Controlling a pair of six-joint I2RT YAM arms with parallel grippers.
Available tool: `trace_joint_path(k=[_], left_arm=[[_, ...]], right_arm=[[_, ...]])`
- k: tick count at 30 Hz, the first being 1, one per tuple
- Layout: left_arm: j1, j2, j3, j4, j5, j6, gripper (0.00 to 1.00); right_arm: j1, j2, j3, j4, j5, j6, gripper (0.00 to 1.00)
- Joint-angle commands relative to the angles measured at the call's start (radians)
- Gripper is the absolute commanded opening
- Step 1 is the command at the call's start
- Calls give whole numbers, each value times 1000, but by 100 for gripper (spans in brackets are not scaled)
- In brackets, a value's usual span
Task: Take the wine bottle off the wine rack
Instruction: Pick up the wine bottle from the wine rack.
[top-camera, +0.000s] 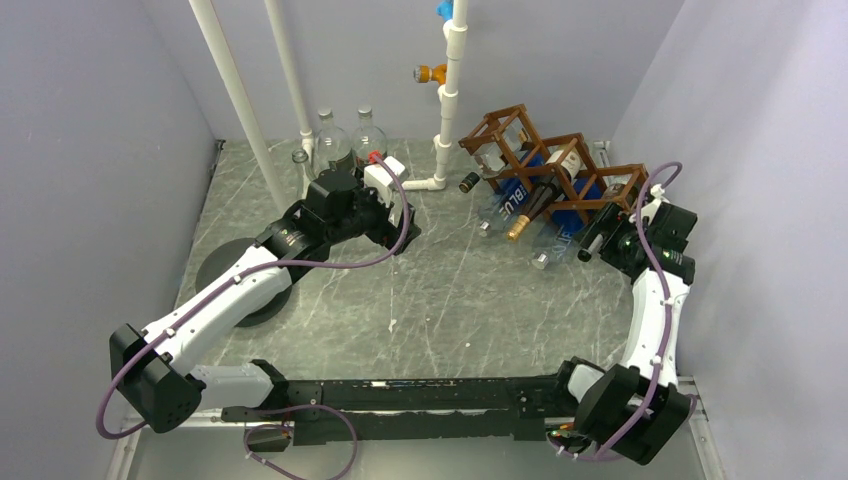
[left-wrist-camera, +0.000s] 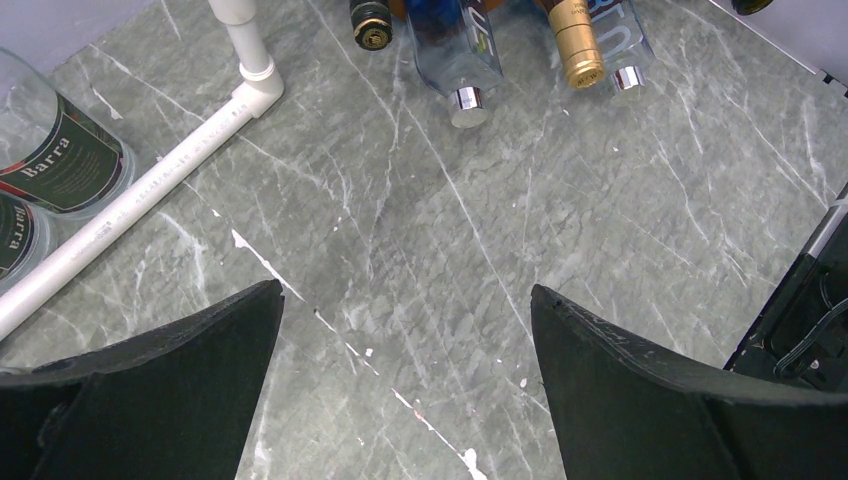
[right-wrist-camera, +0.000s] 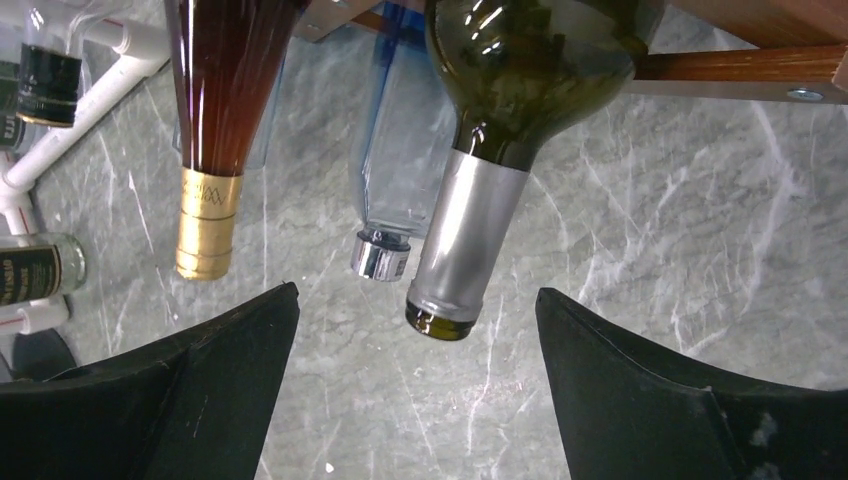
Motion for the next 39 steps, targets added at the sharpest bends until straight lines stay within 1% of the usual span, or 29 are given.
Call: trace_joint_path(k=[1,8,13,19,29,39], left_arm=[[-2,-33,-2,24,-10,23,100],[0,-33,-2,24,-13,24,100],[-1,-31,-3,24,-23,24,100],[-1,-26,-3,24,-18,24,99],[-2,-22,-5,25,-18,24,100],[-2,-20,-5,25,-18,24,99]], right_arm=[[-8,31,-19,116,16,70,88],[-7,108,-61,251,34,123,78],[-7,135,-83,334,52,156,75],[-6,151,-131,433,56,210,67],[-4,179,-172,535,43,264,58],[10,199,-196,603,32,308,54]])
